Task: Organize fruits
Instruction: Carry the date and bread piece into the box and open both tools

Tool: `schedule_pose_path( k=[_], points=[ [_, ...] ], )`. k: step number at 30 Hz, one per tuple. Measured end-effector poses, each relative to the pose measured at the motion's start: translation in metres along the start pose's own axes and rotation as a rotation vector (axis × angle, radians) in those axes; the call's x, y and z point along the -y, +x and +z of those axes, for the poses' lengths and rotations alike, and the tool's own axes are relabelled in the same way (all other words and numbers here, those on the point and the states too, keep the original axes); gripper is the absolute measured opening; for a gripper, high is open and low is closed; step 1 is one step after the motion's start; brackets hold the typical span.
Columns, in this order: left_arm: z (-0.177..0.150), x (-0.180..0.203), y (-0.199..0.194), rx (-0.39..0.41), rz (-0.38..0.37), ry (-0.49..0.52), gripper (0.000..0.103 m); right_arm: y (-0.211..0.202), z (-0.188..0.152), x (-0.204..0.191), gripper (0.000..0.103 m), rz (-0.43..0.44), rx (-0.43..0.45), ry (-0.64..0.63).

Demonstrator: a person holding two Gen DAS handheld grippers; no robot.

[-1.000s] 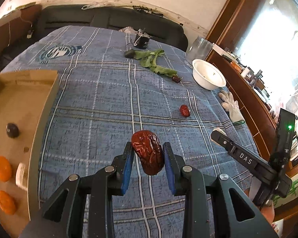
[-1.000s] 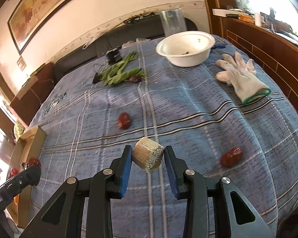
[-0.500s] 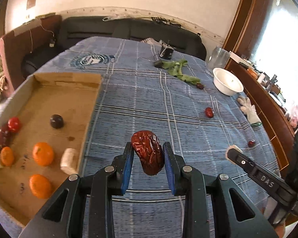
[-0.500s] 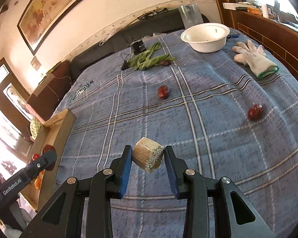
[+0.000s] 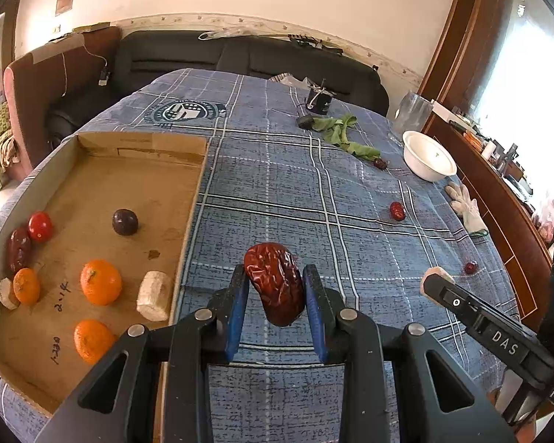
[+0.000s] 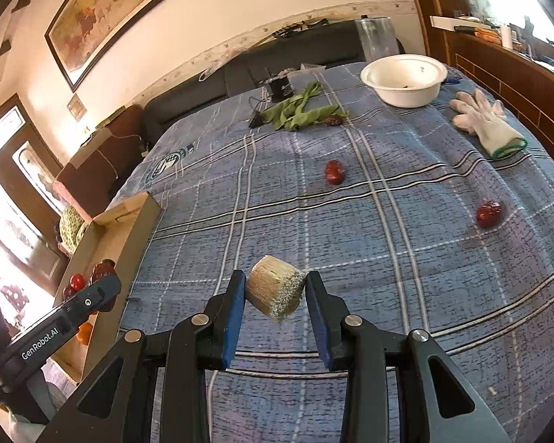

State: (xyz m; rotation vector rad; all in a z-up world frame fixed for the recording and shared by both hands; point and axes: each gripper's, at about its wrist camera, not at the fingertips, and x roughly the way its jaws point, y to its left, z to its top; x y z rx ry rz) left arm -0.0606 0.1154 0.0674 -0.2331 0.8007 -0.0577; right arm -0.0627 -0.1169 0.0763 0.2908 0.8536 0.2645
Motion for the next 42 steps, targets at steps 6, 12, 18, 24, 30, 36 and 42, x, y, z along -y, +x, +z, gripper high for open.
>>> schedule_pose_path(
  k=[6, 12, 18, 24, 30, 36, 42],
  points=[
    [0.000, -0.017, -0.002, -0.001, 0.001, -0.029, 0.029, 0.006, 0.001, -0.023, 0.036, 0.014, -0.012, -0.040],
    [0.003, -0.041, -0.007, -0.003, -0.006, -0.070, 0.029, 0.015, 0.001, -0.047, 0.036, 0.027, -0.031, -0.073],
    [0.016, -0.081, -0.017, 0.010, 0.018, -0.109, 0.029, 0.024, 0.008, -0.079, 0.037, 0.056, -0.051, -0.124],
    [0.048, -0.129, -0.017, 0.004, 0.090, -0.115, 0.029, 0.042, 0.021, -0.127, 0.037, 0.109, -0.077, -0.217],
    [0.077, -0.161, 0.006, -0.034, 0.196, -0.084, 0.029, 0.075, 0.024, -0.180, 0.037, 0.136, -0.106, -0.322],
    [0.095, -0.189, 0.048, -0.116, 0.242, -0.100, 0.029, 0.117, 0.027, -0.221, 0.037, 0.119, -0.144, -0.420],
    [0.099, -0.205, 0.070, -0.172, 0.228, -0.137, 0.029, 0.155, 0.031, -0.234, 0.037, 0.095, -0.185, -0.440]
  ],
)
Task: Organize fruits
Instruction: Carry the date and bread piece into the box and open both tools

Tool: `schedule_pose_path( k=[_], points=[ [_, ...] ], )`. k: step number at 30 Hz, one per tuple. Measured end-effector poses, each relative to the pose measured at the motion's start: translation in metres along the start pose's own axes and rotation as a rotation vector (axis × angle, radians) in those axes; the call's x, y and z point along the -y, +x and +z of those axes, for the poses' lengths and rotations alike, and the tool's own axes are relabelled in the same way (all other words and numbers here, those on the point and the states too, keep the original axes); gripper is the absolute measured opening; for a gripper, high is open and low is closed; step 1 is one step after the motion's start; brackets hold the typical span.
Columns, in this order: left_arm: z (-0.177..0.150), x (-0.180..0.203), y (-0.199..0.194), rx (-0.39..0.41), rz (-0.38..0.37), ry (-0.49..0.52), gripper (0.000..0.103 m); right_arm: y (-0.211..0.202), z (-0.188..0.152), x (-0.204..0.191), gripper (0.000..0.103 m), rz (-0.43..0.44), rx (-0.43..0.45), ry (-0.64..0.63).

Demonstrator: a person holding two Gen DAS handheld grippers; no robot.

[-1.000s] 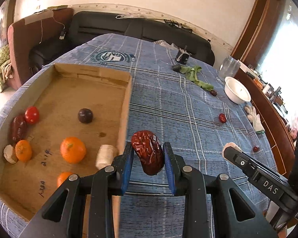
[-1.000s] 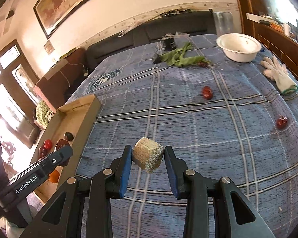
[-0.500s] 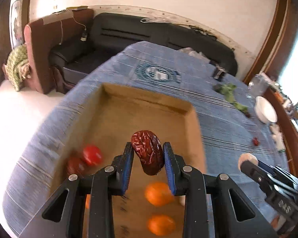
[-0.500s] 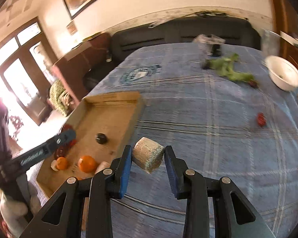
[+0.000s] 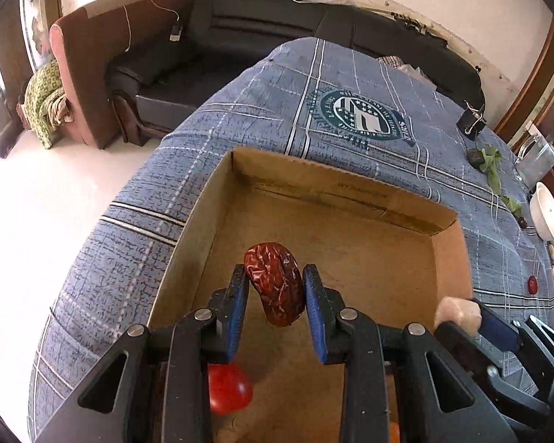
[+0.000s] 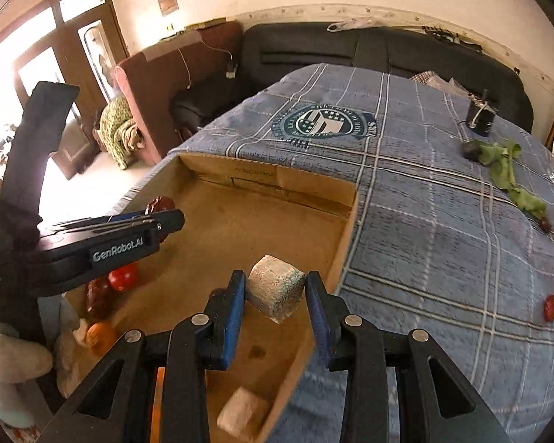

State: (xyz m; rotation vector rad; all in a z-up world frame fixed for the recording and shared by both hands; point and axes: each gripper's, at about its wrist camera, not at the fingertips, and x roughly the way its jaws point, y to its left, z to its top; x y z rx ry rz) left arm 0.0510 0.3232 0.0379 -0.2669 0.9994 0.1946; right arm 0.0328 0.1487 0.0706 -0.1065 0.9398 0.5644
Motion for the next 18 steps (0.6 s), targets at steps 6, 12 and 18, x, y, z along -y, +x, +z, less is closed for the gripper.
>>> schedule_pose_path(
  k=[6, 12, 18],
  points=[
    [0.001, -0.001, 0.009, -0.010, 0.004, 0.000, 0.029, 0.018, 0.006, -0.010, 0.037, -0.005, -0.023, -0.026],
    [0.001, -0.006, 0.010, -0.006, 0.012, -0.017, 0.032, 0.027, 0.004, -0.013, 0.037, -0.011, -0.034, -0.037],
    [0.000, -0.007, -0.006, 0.028, 0.007, -0.020, 0.048, 0.024, 0.003, -0.013, 0.043, 0.001, -0.032, -0.029]
  ],
)
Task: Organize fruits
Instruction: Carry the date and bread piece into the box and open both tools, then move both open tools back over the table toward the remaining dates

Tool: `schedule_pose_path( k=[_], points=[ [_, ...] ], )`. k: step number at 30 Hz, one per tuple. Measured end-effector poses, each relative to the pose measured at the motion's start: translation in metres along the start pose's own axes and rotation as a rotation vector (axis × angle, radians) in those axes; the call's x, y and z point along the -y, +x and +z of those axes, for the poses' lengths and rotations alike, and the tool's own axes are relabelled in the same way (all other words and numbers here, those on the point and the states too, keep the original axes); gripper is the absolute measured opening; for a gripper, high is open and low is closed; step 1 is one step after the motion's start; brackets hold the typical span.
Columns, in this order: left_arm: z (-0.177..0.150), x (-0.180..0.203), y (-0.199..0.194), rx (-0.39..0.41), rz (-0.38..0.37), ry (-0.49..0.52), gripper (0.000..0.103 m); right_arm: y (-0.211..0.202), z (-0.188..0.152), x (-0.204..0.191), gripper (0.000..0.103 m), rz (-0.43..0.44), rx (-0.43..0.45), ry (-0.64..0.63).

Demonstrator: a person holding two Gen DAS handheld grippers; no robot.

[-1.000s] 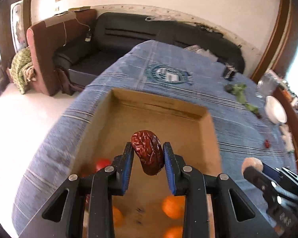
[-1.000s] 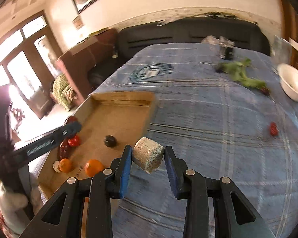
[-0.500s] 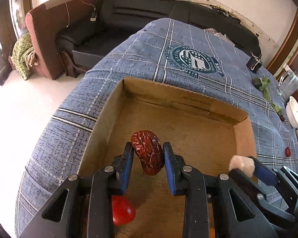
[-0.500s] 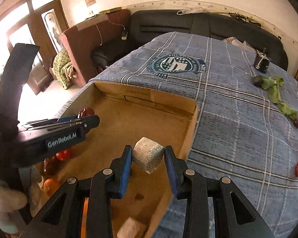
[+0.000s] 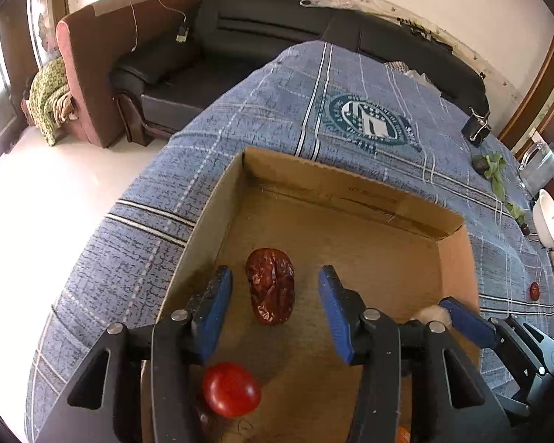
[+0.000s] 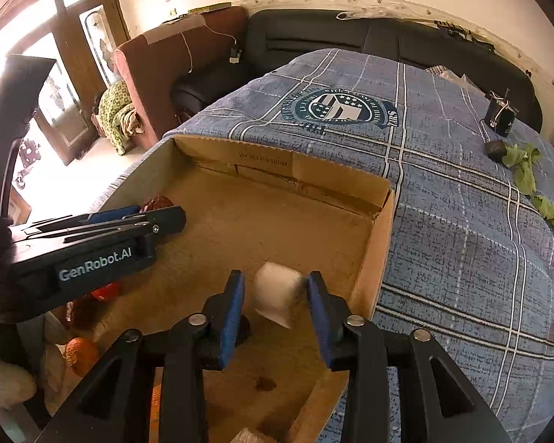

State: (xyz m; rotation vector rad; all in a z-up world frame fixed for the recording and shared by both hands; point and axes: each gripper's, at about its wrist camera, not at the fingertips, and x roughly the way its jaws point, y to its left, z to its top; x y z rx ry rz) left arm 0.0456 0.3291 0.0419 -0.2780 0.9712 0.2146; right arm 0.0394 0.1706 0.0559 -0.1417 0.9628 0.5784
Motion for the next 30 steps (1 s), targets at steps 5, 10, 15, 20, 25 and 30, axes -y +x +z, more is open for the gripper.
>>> schedule_pose_path(
  k=[5, 10, 15, 20, 25, 30],
  points=[
    [-0.005, 0.005, -0.027, 0.051, -0.011, 0.005, 0.052, -0.022, -0.001, -0.003, 0.052, 0.007, 0.047, -0.004],
    [-0.020, 0.011, -0.063, 0.123, -0.021, 0.002, 0.063, -0.055, -0.011, 0.001, 0.058, 0.016, 0.103, 0.013],
    [-0.042, 0.023, -0.093, 0.157, -0.052, -0.005, 0.073, -0.085, -0.033, 0.017, 0.061, 0.016, 0.148, 0.073],
    [-0.063, 0.045, -0.117, 0.178, -0.092, 0.005, 0.081, -0.111, -0.058, 0.043, 0.065, 0.012, 0.183, 0.163],
    [-0.084, 0.070, -0.134, 0.207, -0.110, 0.032, 0.081, -0.135, -0.083, 0.069, 0.071, -0.011, 0.214, 0.237],
    [-0.097, 0.097, -0.143, 0.239, -0.060, 0.102, 0.081, -0.148, -0.106, 0.093, 0.072, -0.039, 0.218, 0.296]
  ],
)
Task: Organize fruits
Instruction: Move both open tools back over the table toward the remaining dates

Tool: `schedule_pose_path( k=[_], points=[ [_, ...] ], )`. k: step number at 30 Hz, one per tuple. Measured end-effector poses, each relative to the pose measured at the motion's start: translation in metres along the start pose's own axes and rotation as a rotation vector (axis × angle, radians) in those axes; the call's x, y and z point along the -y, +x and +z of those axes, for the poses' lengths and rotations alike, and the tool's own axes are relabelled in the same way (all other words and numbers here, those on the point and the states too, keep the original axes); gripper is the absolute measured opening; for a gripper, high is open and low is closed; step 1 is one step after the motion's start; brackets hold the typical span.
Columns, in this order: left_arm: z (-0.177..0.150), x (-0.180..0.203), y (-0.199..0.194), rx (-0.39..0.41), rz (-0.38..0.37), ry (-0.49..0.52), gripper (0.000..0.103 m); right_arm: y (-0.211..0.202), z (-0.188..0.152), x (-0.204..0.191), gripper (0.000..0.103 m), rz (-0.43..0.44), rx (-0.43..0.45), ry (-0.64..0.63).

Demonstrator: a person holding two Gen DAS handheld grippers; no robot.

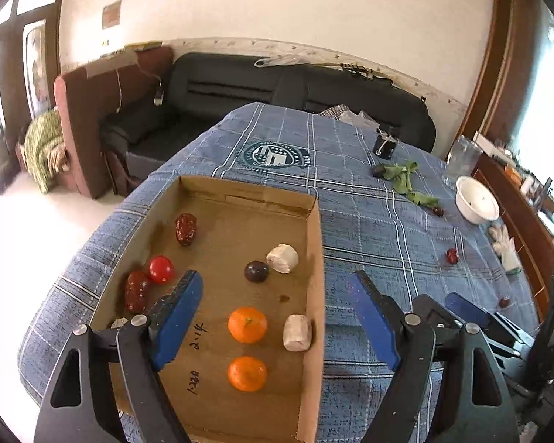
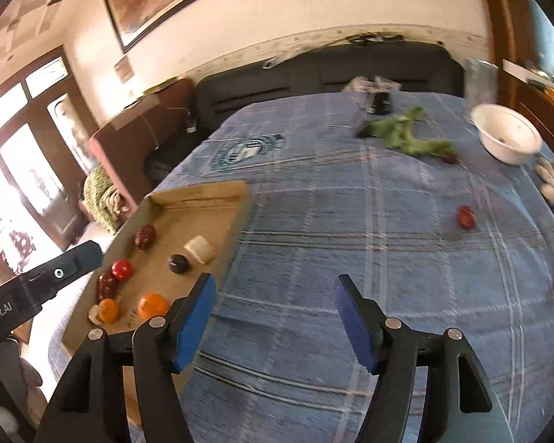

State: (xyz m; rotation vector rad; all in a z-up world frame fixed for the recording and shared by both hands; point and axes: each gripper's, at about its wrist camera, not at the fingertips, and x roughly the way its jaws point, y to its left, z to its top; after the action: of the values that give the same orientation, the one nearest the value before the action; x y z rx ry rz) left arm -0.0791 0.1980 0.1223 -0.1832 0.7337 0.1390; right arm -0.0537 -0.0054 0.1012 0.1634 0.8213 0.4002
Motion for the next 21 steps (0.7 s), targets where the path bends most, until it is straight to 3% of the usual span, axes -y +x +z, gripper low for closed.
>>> schedule_pose_path(
  k=[11, 21],
  points=[
    [-0.010, 0.030, -0.002, -0.001, 0.026, 0.087, 0.081, -0.021, -0.025, 0.058, 0.072, -0.035, -0.002, 0.129],
    [-0.017, 0.045, 0.006, -0.025, 0.022, 0.124, 0.081, -0.034, -0.031, 0.085, 0.073, -0.058, 0.020, 0.174]
  ],
)
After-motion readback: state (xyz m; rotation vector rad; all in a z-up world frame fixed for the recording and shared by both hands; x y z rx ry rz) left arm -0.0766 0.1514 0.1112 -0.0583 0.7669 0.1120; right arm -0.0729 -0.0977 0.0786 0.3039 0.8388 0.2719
